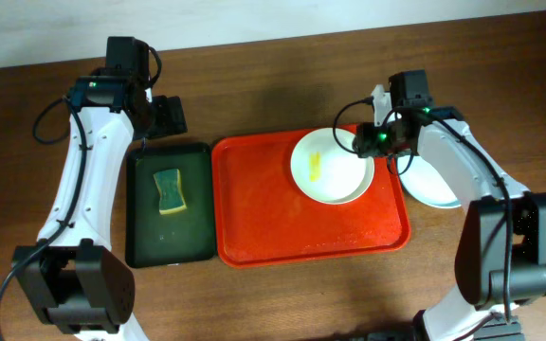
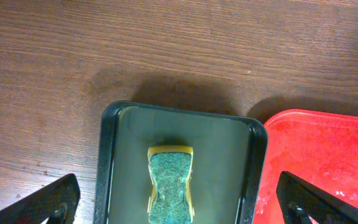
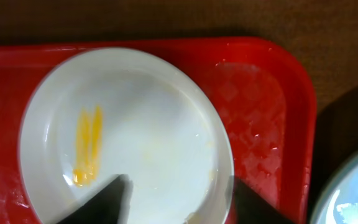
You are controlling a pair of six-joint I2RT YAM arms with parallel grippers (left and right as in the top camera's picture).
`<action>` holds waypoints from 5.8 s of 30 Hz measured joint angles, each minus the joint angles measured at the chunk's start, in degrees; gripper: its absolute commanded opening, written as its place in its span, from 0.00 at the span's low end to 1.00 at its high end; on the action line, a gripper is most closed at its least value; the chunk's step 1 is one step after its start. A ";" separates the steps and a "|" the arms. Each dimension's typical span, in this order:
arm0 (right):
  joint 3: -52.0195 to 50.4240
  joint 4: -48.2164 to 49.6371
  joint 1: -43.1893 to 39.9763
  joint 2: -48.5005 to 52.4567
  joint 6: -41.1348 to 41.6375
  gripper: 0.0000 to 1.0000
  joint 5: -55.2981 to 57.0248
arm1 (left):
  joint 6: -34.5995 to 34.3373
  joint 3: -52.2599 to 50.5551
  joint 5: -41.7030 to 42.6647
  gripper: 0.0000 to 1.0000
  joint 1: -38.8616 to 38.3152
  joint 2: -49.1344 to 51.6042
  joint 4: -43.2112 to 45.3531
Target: Clean dirty plates on tray and stack at the side
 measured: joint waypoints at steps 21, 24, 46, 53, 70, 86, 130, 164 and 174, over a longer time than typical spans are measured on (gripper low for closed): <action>0.00 -2.86 0.00 0.07 5.42 0.33 7.65 | 0.00 0.00 0.00 0.99 0.00 0.00 0.02; 0.00 -2.89 0.00 2.29 5.42 0.33 8.07 | 0.00 0.00 0.00 0.99 0.00 0.00 0.00; -0.39 -6.56 0.00 6.43 5.60 0.24 8.07 | 0.00 0.00 0.02 0.99 0.00 0.00 0.00; -2.27 -5.42 0.00 6.45 7.72 0.07 8.04 | 0.00 0.00 0.00 0.99 0.00 0.00 0.00; -3.34 -11.91 5.57 6.47 10.93 0.04 -3.65 | 0.00 0.00 0.00 0.99 0.00 0.00 0.00; 2.10 -16.24 3.19 6.97 12.31 0.37 -13.81 | 0.00 0.00 0.00 0.99 0.00 0.00 0.00; -3.28 -11.28 9.01 6.95 12.72 0.04 -2.78 | 0.00 0.00 0.00 0.99 0.00 0.00 0.00; -3.34 -11.76 9.05 6.95 15.65 0.05 -3.54 | 1.16 -5.79 3.52 0.84 -0.17 0.00 -9.22; -3.34 -11.78 9.05 6.95 15.65 0.05 -3.54 | 1.38 -22.34 3.76 0.73 -0.22 1.29 6.58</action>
